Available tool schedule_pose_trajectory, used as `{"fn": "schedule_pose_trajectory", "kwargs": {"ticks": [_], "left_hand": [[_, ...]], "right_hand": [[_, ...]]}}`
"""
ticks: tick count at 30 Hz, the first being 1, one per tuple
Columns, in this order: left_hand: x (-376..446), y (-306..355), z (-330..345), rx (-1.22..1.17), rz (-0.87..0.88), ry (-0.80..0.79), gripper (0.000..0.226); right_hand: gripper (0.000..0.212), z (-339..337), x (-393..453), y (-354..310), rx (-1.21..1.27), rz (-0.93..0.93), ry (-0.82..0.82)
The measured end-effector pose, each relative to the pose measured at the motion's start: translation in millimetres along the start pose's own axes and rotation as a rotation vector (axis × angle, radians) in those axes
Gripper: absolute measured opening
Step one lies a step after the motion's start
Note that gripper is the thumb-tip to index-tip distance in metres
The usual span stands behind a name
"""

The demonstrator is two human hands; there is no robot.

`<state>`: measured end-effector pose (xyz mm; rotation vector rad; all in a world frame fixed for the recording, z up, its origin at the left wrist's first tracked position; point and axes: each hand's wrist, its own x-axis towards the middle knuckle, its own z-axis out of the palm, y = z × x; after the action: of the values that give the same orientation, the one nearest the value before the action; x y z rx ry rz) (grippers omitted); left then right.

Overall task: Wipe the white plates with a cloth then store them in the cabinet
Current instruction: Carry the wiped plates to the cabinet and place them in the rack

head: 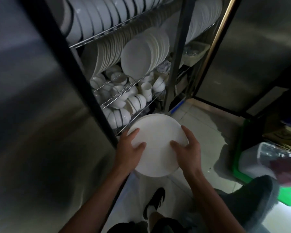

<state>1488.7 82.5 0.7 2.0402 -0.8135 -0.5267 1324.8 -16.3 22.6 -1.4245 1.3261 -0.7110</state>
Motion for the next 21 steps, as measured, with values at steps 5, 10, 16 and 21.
{"fn": "schedule_pose_trajectory", "kwargs": {"ticks": [5,10,16,21], "left_hand": [[54.7,34.5,25.0,0.013,0.034,0.012,0.054],[97.3,55.6,40.9,0.046,0.052,0.016,0.055],[141.7,67.1,53.8,0.072,0.073,0.038,0.056],[175.8,77.9,59.6,0.064,0.129,0.024,0.057]], "right_hand": [[0.063,-10.8,62.1,-12.4,0.053,-0.007,0.02],[0.064,-16.2,107.1,-26.7,0.089,-0.028,0.033],[0.064,-15.3,150.1,-40.8,0.135,-0.048,0.003],[0.062,-10.4,180.9,-49.5,0.198,-0.053,0.043]]}}
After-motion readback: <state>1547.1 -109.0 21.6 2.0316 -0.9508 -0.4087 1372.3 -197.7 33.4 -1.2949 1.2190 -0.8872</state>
